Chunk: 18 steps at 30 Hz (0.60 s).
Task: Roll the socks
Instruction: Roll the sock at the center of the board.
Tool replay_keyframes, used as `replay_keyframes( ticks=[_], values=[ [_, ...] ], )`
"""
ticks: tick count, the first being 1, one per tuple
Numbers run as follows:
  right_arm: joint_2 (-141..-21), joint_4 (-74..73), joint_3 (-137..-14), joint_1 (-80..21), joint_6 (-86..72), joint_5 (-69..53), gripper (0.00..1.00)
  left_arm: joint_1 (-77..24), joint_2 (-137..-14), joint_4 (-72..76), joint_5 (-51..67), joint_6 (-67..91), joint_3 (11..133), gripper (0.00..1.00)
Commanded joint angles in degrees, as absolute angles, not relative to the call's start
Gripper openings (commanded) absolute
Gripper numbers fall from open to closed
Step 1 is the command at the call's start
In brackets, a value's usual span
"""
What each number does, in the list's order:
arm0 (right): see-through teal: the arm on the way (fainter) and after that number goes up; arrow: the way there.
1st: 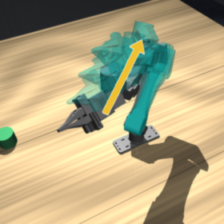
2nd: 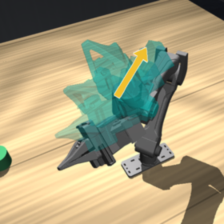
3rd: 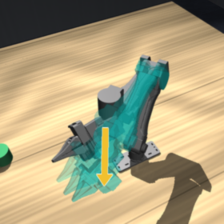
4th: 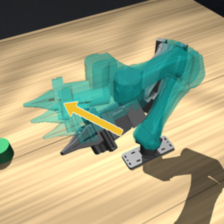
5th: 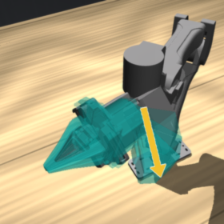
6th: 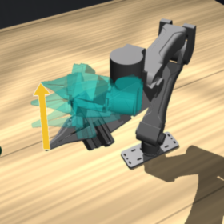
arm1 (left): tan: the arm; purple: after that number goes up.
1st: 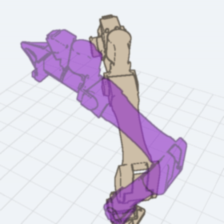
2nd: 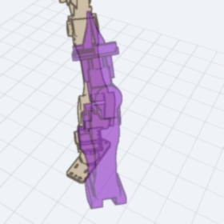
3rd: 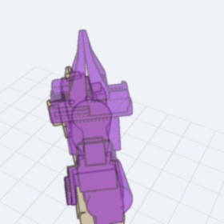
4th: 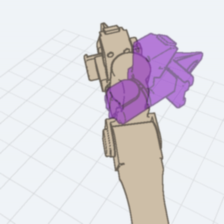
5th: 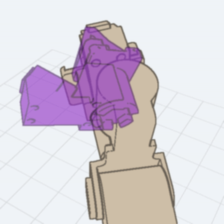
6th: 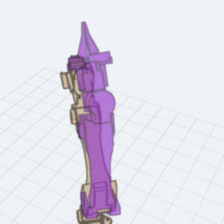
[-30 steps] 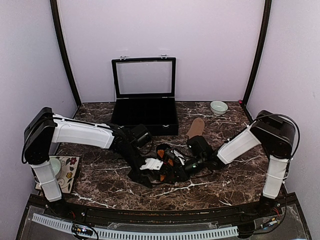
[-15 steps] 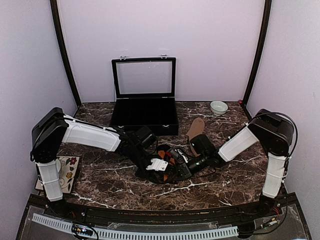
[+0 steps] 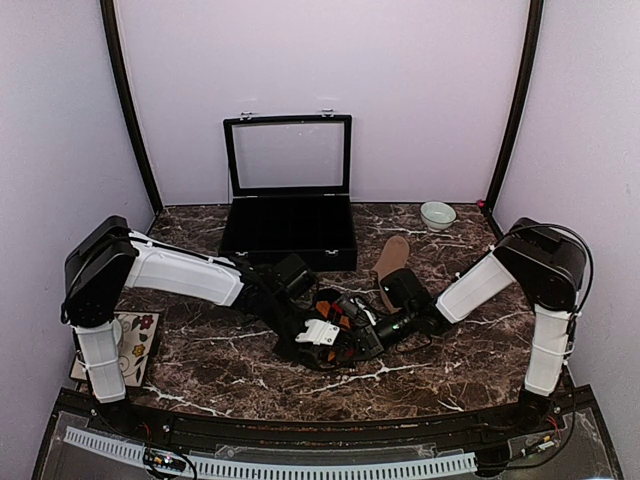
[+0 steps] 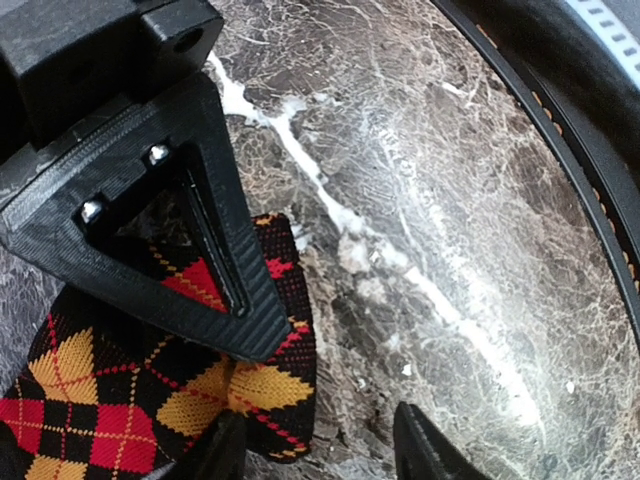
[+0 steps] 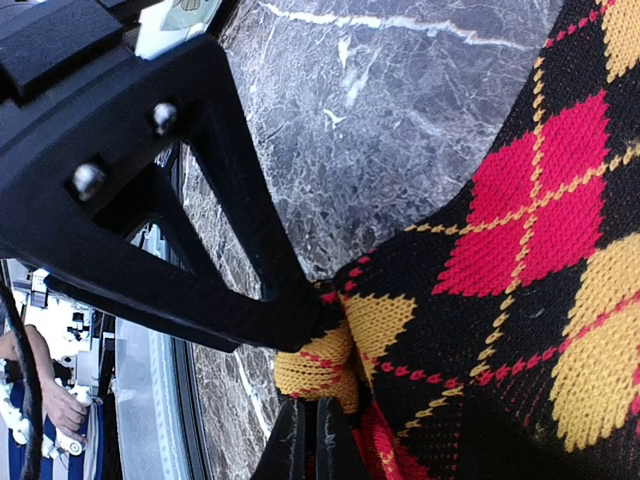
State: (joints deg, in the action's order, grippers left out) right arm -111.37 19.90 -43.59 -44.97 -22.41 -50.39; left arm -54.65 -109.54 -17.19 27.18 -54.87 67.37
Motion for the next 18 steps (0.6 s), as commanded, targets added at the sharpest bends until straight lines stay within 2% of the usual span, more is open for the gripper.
replay_keyframes(
  ticks=[1,9,18],
  values=[
    [-116.10,7.58,-40.41,-44.71,-21.90,-42.45,0.03,-55.20,-105.25,-18.05,26.95,-54.37,67.33,0.57],
    [-116.54,7.97,-40.62,-44.74,-22.09,-42.76,0.02,-55.35,-104.11,-19.25,28.03,-52.94,67.24,0.57],
    [-116.62,8.19,-40.66,-44.72,-22.39,-42.63,0.02,-55.90,-109.54,-18.69,27.33,-53.59,69.25,0.43]
  ],
)
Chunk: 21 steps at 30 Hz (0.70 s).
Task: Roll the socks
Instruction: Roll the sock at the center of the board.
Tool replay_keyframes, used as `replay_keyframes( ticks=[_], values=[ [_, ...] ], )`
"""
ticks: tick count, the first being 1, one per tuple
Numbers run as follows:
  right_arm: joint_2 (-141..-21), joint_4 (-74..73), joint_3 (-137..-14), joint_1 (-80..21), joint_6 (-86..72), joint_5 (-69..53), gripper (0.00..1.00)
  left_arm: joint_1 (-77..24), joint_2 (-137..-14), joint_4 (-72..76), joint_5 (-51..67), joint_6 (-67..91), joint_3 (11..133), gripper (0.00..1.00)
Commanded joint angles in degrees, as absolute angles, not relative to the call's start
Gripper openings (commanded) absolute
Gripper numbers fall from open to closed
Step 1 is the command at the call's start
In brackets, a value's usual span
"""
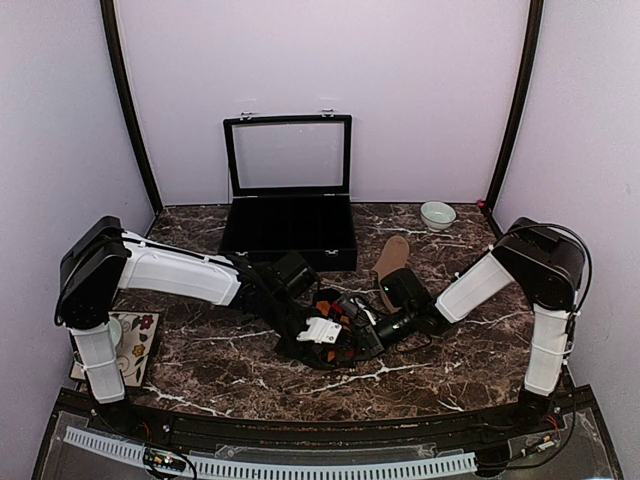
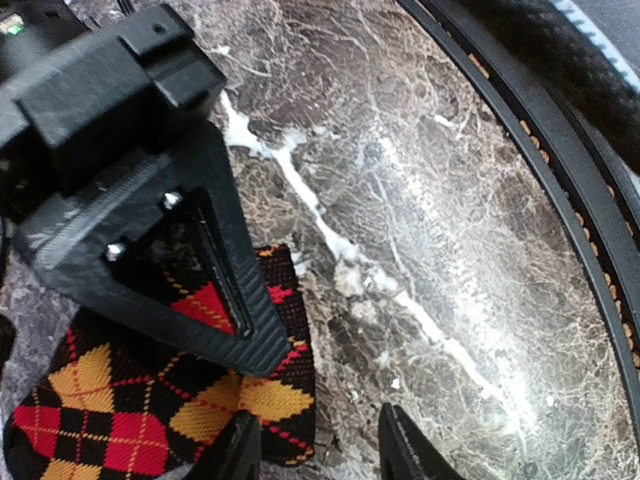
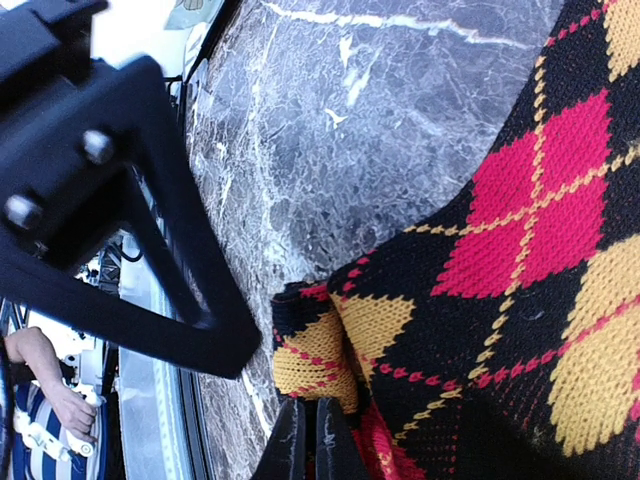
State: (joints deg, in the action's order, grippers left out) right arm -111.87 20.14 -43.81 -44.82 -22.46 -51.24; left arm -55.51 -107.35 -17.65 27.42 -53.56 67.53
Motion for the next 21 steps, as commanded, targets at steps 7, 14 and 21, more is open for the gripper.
replay_keyframes(
  ticks=[7,14,21],
  values=[
    [-116.46,8.14,-40.66,-44.73,-22.46,-42.68,0.02,-55.90,-112.32,-16.94,26.34,-53.47,70.42,0.37],
    [-116.38,8.70,-40.52,-44.69,-22.68,-42.80,0.02,-55.90,-113.76,-15.91,25.03,-53.35,70.31,0.32],
    [-115.11,8.70,-40.44,-44.74,-22.21,-42.19,0.07,-55.90,-115.18,-17.70,24.20,-54.14,69.99,0.18]
  ],
)
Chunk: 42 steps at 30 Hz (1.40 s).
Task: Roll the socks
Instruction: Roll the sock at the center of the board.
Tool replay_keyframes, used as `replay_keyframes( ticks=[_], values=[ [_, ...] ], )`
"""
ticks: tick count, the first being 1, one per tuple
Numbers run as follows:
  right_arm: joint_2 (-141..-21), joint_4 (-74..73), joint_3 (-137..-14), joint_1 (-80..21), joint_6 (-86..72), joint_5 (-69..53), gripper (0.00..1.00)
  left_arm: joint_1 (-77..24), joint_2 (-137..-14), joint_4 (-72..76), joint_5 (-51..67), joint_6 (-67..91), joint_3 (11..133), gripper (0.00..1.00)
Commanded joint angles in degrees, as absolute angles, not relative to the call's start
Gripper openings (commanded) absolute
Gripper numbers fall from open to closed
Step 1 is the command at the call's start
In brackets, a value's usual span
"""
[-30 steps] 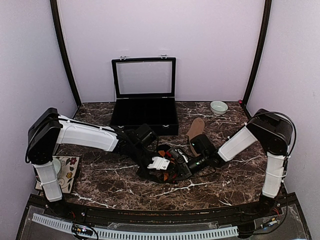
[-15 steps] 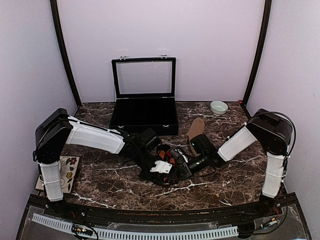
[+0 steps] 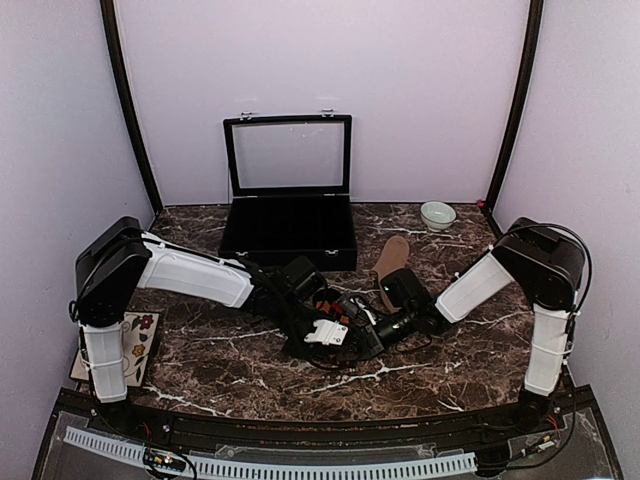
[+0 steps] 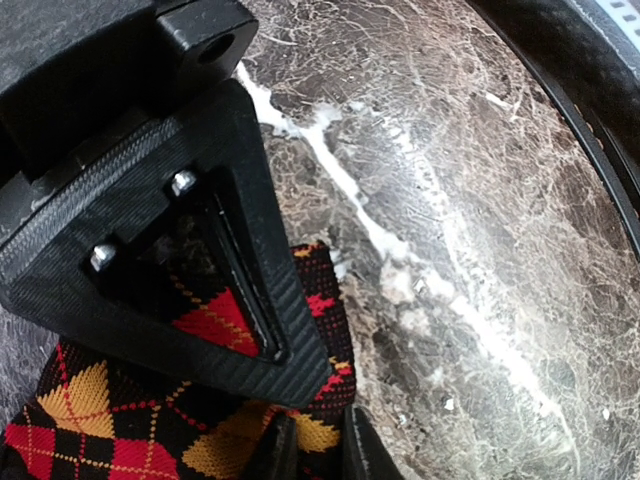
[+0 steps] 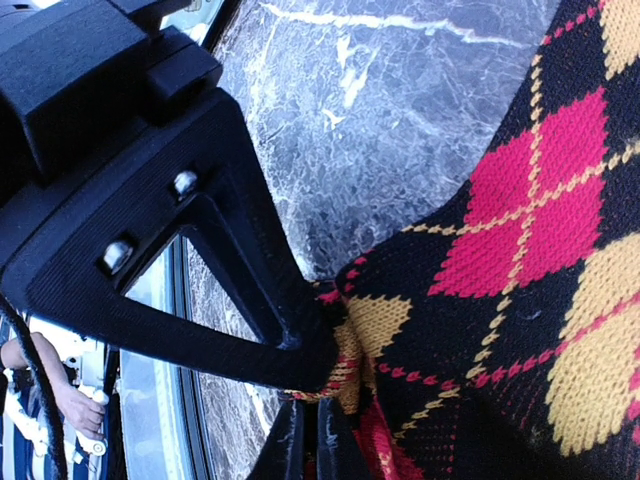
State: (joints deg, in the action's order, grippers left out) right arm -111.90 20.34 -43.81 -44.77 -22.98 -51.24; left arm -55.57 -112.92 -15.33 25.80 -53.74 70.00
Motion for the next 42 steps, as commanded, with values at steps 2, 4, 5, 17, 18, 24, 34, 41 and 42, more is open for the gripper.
replay_keyframes(
  ticks=[2,4,5,17,18,24,34,41,42],
  values=[
    [-114.09,8.83,-40.28,-44.73,-21.84,-41.57,0.10,-55.83,-116.17,-19.33,23.77,-54.03,70.89,0.12],
    [-112.65,8.77,-39.99,-44.71,-21.50,-40.50,0.12,-55.66,-117.24,-21.60,23.92,-53.82,72.18,0.07],
    [-111.43,8.92,-39.69,-44.73,-21.12,-40.04,0.14,-55.41,-117.63,-22.93,24.34,-53.73,72.64,0.05],
    [-95.33,12.14,-30.32,-44.71,-19.48,-28.78,0.30,-52.76,-119.95,-33.93,32.91,-51.20,76.04,0.02],
    [-93.03,13.12,-29.06,-44.69,-19.51,-27.33,0.30,-52.62,-119.92,-34.64,33.55,-51.16,76.15,0.02],
    [-72.31,16.84,-23.69,-46.10,-13.48,-13.37,0.50,-51.75,-121.54,-41.21,37.83,-50.76,79.17,0.02],
    [-55.11,21.79,-15.78,-44.56,-17.57,2.25,1.00,-51.24,-128.94,-47.59,46.58,-46.90,86.70,0.04],
    [-63.90,23.08,-16.94,-52.20,-7.75,-5.81,0.99,-51.03,-131.29,-47.53,45.58,-45.80,88.83,0.04],
    [-65.12,22.72,-17.60,-54.70,-5.90,-4.93,0.99,-50.87,-131.63,-47.62,45.50,-45.62,89.12,0.04]
  ],
)
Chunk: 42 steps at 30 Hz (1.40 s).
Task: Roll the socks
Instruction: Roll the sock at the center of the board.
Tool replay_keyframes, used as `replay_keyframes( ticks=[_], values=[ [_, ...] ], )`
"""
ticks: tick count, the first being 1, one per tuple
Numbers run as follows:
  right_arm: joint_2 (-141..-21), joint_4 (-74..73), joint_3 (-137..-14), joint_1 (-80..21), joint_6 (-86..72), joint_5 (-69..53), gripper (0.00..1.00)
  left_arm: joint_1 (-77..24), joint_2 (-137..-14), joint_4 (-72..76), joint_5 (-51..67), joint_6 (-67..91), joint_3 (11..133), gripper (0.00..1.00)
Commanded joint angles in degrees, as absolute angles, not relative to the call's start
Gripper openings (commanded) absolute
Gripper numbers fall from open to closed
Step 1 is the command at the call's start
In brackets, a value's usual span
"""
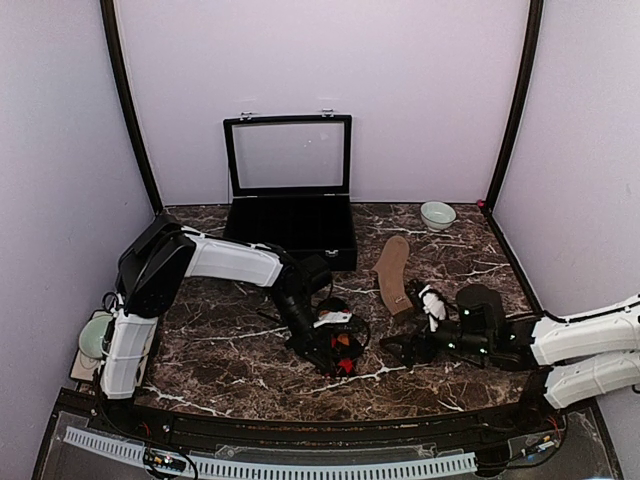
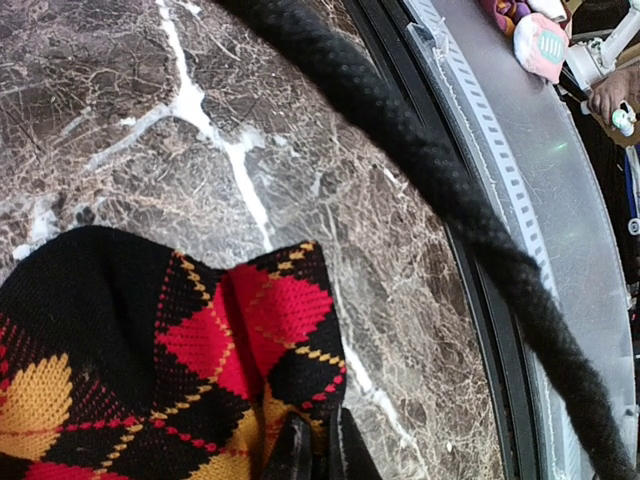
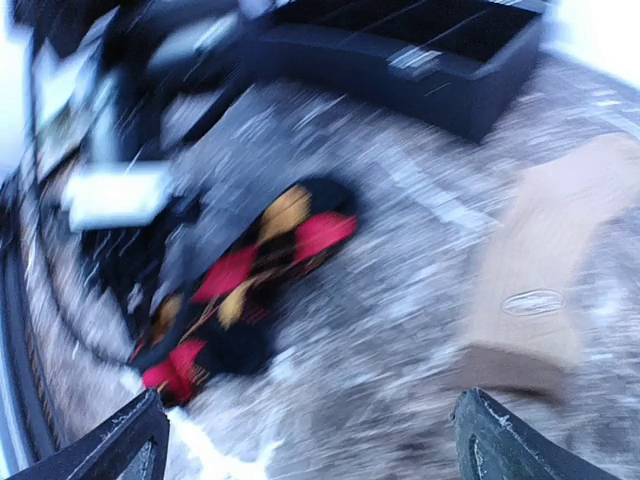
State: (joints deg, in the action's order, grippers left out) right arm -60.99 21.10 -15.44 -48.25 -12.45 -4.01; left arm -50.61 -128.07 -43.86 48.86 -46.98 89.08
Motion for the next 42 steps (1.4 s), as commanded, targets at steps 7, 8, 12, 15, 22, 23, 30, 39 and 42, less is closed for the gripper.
replay_keyframes(
  ticks=[7,8,12,15,22,23,30,39,42],
  values=[
    [-69.82,24.76,-16.28,-63.63,4.62,-4.71,0.72,-49.34,-134.64,-48.28,44.70,-43.19,90.87,0.04],
    [-70.42,25.20,-16.23,-64.52,5.93,-4.77,0.68,-49.31,-134.99,-48.56,44.27,-43.04,91.14,0.04],
    [-74.97,25.09,-19.21,-66.70,10.51,-3.84,0.60,-49.22,-136.25,-49.80,43.61,-43.08,92.41,0.04],
    [-80.22,25.01,-23.15,-67.25,13.97,-4.10,0.56,-49.22,-137.09,-49.60,42.90,-42.13,93.21,0.04],
    [-88.84,26.26,-29.92,-67.41,19.55,-4.95,0.44,-49.22,-138.14,-49.58,38.76,-41.43,94.39,0.04],
    [-89.75,26.31,-30.43,-67.37,19.88,-5.31,0.43,-49.22,-138.19,-49.44,38.41,-41.40,94.39,0.04],
    [-94.96,27.27,-32.11,-66.85,19.79,-6.59,0.36,-49.22,-138.30,-49.25,37.20,-41.26,94.57,0.04],
    [-97.83,29.71,-30.37,-65.13,17.67,-6.47,0.31,-49.22,-137.64,-52.32,39.19,-43.84,94.89,0.12],
    [-98.57,29.95,-29.70,-64.29,17.04,-7.26,0.31,-49.22,-137.37,-52.77,39.25,-44.56,94.64,0.15]
  ],
)
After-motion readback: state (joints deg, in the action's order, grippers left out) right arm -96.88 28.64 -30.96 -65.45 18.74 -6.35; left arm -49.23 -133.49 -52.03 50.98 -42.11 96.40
